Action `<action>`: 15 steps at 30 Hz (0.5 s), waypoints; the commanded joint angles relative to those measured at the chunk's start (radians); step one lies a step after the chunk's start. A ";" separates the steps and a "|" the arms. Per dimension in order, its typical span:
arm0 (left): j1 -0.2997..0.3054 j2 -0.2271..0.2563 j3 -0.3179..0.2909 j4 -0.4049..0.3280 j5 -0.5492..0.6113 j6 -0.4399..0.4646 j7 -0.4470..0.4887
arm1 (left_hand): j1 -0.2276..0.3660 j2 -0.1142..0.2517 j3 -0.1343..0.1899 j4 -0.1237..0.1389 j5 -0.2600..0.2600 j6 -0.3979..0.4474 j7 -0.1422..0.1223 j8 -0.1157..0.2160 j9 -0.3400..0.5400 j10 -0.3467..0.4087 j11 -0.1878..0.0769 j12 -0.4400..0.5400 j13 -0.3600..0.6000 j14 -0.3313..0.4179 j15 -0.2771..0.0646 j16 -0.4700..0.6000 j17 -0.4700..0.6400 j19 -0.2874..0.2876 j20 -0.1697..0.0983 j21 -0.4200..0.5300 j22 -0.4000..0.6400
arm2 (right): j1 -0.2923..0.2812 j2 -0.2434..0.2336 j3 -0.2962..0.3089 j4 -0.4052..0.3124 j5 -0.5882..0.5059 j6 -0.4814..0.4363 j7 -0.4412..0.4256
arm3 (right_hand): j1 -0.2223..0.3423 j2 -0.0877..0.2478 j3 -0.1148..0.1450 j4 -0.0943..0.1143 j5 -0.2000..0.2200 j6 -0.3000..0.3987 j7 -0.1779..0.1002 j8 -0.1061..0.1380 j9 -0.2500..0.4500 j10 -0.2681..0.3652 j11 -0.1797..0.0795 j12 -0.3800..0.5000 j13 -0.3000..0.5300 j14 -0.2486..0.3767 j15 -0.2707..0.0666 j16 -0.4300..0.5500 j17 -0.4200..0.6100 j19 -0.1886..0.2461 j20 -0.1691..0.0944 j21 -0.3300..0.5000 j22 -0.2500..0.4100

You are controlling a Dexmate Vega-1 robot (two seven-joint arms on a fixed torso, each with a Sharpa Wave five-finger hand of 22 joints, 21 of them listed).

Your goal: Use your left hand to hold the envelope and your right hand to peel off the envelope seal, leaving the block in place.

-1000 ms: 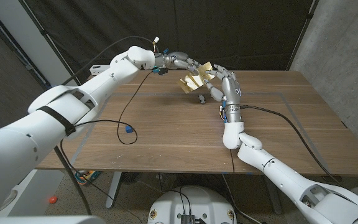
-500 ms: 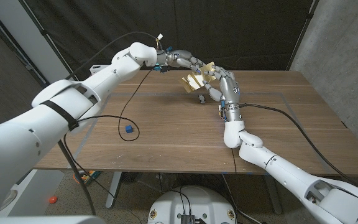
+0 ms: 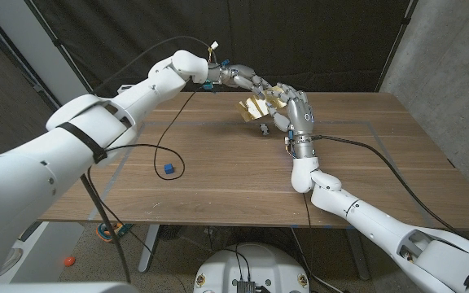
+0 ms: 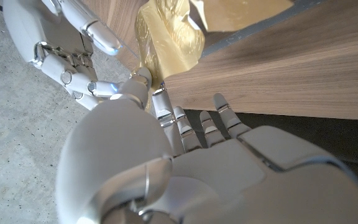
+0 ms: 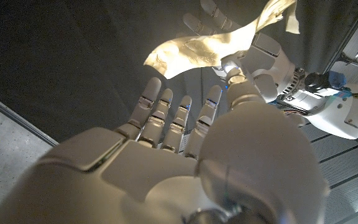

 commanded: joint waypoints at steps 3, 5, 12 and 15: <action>-0.021 -0.020 -0.001 0.053 -0.009 -0.044 -0.030 | 0.015 0.003 0.004 0.000 -0.007 0.091 -0.079 0.015 -0.005 -0.002 -0.009 0.008 0.006 -0.009 -0.039 -0.009 0.005 -0.002 -0.006 0.005 0.002 | 0.032 -0.004 -0.043 0.011 -0.025 -0.077 0.014 | 0.013 0.002 0.009 0.004 0.008 0.026 0.003 0.007 0.001 -0.004 -0.004 0.005 0.002 -0.006 -0.128 0.002 0.005 -0.001 -0.075 0.006 0.004; -0.024 -0.029 -0.006 0.076 -0.021 -0.055 -0.040 | 0.015 0.003 0.005 0.000 -0.008 0.093 -0.080 0.014 -0.006 -0.003 -0.008 0.009 0.007 -0.008 -0.039 -0.009 0.006 -0.002 -0.005 0.005 0.003 | 0.036 -0.002 -0.046 0.015 -0.027 -0.088 0.012 | 0.012 0.002 0.009 0.005 0.008 0.029 0.003 0.008 0.000 -0.004 -0.006 0.005 0.002 -0.005 -0.130 0.003 0.005 -0.002 -0.075 0.006 0.004; -0.024 -0.027 -0.011 0.082 -0.024 -0.063 -0.038 | 0.016 0.000 0.005 0.000 -0.012 0.096 -0.081 0.011 -0.012 -0.002 -0.007 0.014 0.011 -0.007 -0.044 -0.011 0.007 -0.001 -0.008 0.007 0.003 | 0.049 0.000 -0.057 0.027 -0.026 -0.112 0.010 | 0.002 0.002 0.008 0.010 0.007 0.045 0.004 0.012 -0.002 -0.003 -0.001 0.007 0.001 -0.006 -0.126 0.003 0.005 0.000 -0.078 0.008 0.004; -0.023 -0.026 -0.014 0.080 -0.028 -0.065 -0.040 | 0.017 0.000 0.005 0.000 -0.013 0.099 -0.080 0.010 -0.014 -0.002 -0.008 0.015 0.013 -0.008 -0.045 -0.012 0.008 -0.003 -0.007 0.007 0.003 | 0.053 -0.001 -0.061 0.028 -0.027 -0.122 0.010 | -0.004 -0.001 0.007 0.011 0.007 0.081 0.010 0.023 -0.005 0.015 0.004 0.015 0.001 0.001 -0.132 0.007 0.006 0.017 -0.083 0.014 0.003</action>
